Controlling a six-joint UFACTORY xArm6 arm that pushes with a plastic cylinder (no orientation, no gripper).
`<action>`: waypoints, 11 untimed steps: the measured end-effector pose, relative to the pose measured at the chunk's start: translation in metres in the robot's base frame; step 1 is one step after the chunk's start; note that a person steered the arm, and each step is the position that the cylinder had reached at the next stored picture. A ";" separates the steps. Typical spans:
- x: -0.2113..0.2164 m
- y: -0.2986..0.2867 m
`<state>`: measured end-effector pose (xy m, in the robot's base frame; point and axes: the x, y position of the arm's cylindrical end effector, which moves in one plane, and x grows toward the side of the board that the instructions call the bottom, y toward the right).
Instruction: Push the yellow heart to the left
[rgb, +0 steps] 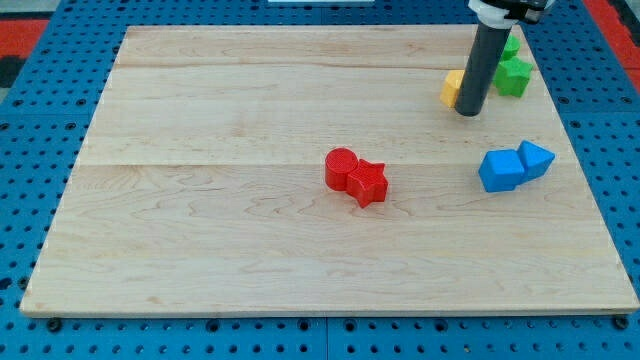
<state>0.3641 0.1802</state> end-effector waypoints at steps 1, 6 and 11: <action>0.014 0.016; -0.050 0.138; -0.162 0.127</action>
<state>0.2020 0.3075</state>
